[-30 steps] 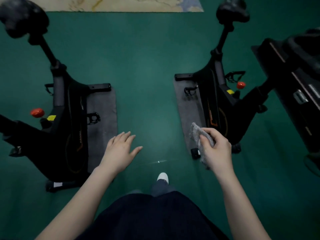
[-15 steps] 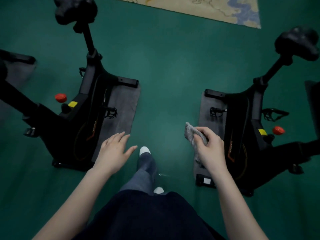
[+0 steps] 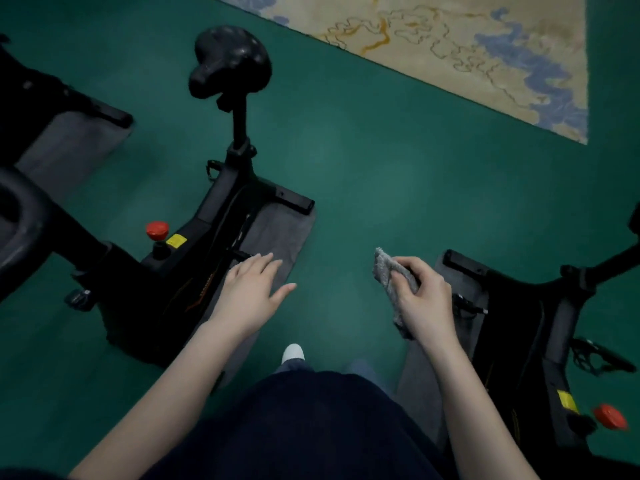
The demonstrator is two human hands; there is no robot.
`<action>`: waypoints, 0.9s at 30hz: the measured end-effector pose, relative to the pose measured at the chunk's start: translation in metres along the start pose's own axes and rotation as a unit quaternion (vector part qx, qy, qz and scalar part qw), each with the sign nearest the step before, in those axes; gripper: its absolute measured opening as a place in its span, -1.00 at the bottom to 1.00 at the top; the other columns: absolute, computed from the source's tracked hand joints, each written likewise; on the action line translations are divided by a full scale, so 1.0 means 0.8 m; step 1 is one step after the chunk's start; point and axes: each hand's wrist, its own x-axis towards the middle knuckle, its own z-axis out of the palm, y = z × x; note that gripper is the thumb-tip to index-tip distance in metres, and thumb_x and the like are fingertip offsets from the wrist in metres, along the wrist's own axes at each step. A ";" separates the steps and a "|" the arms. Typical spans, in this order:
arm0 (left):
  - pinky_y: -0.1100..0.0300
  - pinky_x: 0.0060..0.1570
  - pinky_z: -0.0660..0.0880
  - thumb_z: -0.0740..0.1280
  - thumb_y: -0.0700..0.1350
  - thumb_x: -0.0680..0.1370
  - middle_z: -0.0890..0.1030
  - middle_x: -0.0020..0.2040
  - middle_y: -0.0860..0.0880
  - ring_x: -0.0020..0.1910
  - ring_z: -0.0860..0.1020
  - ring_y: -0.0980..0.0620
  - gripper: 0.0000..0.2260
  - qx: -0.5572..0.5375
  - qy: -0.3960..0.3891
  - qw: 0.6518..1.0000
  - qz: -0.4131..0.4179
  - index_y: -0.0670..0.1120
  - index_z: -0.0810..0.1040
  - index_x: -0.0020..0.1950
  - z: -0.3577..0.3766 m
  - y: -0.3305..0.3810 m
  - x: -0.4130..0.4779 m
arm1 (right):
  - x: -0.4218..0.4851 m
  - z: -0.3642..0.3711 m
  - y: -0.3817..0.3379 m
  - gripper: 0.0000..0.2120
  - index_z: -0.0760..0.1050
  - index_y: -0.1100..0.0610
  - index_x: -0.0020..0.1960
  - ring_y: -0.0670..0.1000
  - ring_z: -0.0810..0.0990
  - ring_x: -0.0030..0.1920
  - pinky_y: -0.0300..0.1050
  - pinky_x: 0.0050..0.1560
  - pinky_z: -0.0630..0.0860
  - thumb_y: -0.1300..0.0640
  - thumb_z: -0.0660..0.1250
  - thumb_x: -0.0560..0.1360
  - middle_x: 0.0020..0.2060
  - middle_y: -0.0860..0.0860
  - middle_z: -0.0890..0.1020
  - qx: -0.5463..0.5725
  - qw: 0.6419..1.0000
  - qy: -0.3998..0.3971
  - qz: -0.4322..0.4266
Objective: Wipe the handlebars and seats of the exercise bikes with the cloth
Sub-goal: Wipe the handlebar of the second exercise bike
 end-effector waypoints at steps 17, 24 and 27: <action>0.08 0.48 0.02 0.03 0.28 0.59 0.23 0.52 0.05 0.53 0.07 0.05 -0.42 -0.106 0.069 0.936 -0.328 0.02 0.18 0.53 -0.027 -0.035 0.050 | 0.245 0.118 -0.097 -0.74 0.54 -0.08 -0.11 -0.33 0.54 -0.23 -0.52 -0.31 0.36 0.29 0.29 0.50 -0.25 -0.24 0.61 0.015 0.936 -0.293 -0.195; 0.09 0.49 0.00 0.03 0.26 0.59 0.20 0.53 0.04 0.53 0.06 0.06 -0.43 -0.150 0.124 0.874 -0.445 0.01 0.16 0.54 -0.038 0.008 0.089 | 0.354 0.141 -0.126 -0.75 0.55 -0.08 -0.10 -0.32 0.56 -0.20 -0.55 -0.28 0.34 0.28 0.30 0.49 -0.25 -0.25 0.61 0.011 0.893 -0.368 -0.258; 0.10 0.48 0.00 0.02 0.26 0.60 0.19 0.53 0.04 0.53 0.06 0.06 -0.43 -0.160 0.151 0.846 -0.485 0.01 0.16 0.54 -0.038 0.028 0.089 | 0.371 0.156 -0.140 -0.79 0.59 -0.01 -0.06 -0.37 0.54 -0.18 -0.58 -0.24 0.33 0.28 0.31 0.50 -0.24 -0.26 0.60 0.007 0.865 -0.414 -0.283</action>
